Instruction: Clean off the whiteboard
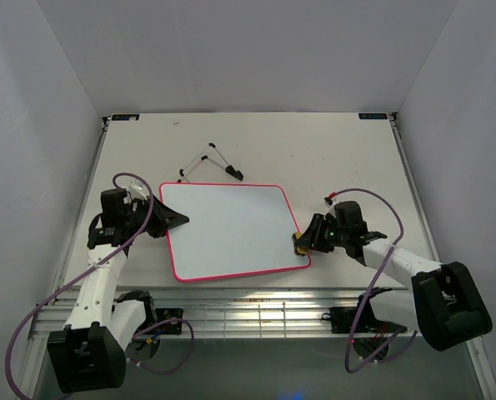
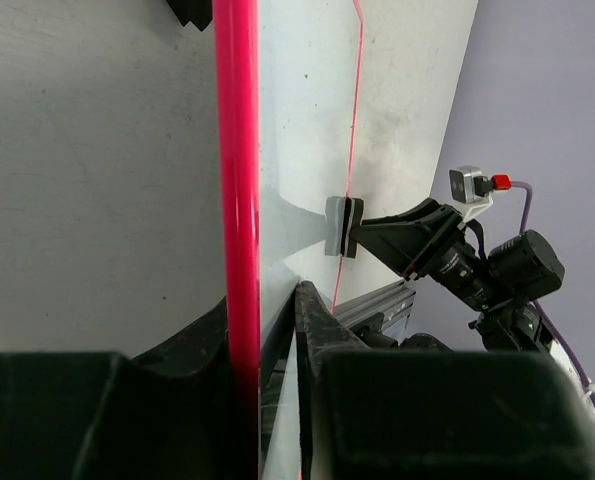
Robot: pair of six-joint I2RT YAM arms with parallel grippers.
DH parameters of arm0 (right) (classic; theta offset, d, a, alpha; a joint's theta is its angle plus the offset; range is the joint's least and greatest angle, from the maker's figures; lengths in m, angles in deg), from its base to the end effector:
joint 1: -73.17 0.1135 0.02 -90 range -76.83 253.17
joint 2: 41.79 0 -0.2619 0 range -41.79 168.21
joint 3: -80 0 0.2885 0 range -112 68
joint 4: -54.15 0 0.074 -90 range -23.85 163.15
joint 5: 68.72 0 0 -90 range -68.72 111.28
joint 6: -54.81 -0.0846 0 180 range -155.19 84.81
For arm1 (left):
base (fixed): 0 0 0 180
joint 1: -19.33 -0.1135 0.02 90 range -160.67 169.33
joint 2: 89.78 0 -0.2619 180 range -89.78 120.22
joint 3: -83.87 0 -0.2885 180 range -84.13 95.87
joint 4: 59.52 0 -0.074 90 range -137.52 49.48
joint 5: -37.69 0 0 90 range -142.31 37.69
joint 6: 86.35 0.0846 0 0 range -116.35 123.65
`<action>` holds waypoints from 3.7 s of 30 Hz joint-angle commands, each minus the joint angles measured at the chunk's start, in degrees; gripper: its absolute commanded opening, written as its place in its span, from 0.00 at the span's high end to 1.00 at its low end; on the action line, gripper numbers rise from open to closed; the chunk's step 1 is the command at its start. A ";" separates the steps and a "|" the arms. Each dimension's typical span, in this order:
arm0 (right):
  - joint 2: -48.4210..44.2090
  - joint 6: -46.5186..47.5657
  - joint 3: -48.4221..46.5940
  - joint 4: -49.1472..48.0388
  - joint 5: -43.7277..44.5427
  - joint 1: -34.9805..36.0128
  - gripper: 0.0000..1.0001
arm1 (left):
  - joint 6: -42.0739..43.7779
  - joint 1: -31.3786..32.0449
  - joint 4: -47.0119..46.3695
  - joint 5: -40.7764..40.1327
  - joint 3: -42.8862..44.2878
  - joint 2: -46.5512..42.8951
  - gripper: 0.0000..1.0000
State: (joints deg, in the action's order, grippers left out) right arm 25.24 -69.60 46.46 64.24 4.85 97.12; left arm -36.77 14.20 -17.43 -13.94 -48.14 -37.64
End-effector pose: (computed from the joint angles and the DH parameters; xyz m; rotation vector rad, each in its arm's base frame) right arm 0.2378 0.1318 0.0885 0.0721 2.4469 0.8188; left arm 0.2478 -0.0305 0.1980 -0.6186 2.3378 -1.0856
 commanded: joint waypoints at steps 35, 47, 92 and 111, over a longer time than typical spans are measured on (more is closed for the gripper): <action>33.61 14.72 -41.32 15.27 -6.61 19.57 0.76 | 6.50 0.38 -0.82 -5.50 -0.57 -0.72 1.00; 36.86 21.31 -22.24 15.63 -5.45 -3.10 0.75 | 6.76 0.47 -0.91 -5.32 -0.39 -0.90 1.00; 15.79 19.38 -37.96 34.95 22.32 -18.06 0.31 | -11.34 0.47 -35.87 13.31 5.49 -10.22 1.00; -10.15 20.17 -29.00 29.52 2.90 -17.27 0.25 | -9.58 0.47 -70.76 4.35 15.16 11.57 1.00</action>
State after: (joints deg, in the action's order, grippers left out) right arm 17.10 -49.82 15.53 96.68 13.29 79.33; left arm -42.52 14.79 -69.67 -4.94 -35.64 -27.45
